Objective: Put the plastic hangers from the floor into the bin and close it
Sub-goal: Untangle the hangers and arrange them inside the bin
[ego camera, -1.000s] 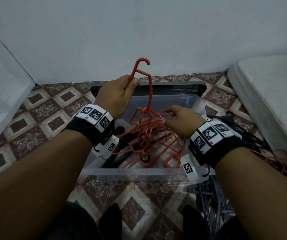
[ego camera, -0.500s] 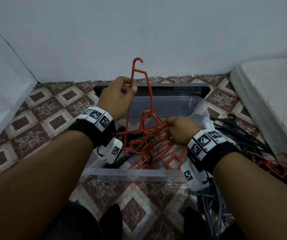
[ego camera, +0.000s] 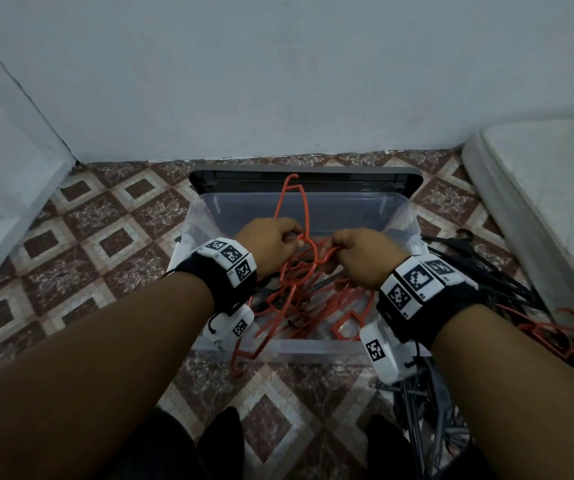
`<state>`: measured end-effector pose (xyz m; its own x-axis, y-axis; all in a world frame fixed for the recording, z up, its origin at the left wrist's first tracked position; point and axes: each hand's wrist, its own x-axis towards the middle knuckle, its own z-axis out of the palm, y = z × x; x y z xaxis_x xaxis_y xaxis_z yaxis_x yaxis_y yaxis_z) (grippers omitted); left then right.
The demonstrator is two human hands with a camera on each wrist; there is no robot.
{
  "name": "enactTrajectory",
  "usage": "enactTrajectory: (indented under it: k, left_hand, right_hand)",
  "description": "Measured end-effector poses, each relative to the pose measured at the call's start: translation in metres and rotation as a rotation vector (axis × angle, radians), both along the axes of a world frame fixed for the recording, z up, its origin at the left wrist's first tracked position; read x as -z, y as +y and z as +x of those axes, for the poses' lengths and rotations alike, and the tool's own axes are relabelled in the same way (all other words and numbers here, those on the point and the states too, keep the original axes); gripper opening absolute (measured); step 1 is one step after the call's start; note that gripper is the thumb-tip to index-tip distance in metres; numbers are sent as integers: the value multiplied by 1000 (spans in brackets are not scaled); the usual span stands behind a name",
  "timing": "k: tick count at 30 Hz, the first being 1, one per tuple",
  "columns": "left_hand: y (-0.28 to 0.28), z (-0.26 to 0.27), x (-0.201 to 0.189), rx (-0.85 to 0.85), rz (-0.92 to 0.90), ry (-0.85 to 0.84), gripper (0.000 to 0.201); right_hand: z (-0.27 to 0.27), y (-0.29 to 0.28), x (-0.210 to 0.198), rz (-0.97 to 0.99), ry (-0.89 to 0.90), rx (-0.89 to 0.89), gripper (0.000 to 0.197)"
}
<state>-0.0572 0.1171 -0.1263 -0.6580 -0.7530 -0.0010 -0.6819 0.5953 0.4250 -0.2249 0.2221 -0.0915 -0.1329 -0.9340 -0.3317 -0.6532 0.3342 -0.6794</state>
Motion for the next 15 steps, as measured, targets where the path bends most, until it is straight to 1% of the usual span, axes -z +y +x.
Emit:
enactTrajectory:
  k: [3, 6, 10, 13, 15]
  left_hand:
    - [0, 0, -2, 38, -19, -8, 31]
    - [0, 2, -4, 87, -25, -34, 27]
    - [-6, 5, -4, -64, -77, -40, 17]
    - [-10, 6, -9, -71, -112, -98, 24]
    - [-13, 7, -18, -111, -178, -40, 26]
  right_hand:
    - [-1, 0, -1, -1, 52, -10, 35]
    - [-4, -1, -4, 9, 213, -115, 34]
    - [2, 1, -6, 8, 261, -203, 33]
    - [3, 3, -12, -62, 228, -203, 35]
    - [-3, 2, -20, -133, 220, -188, 32]
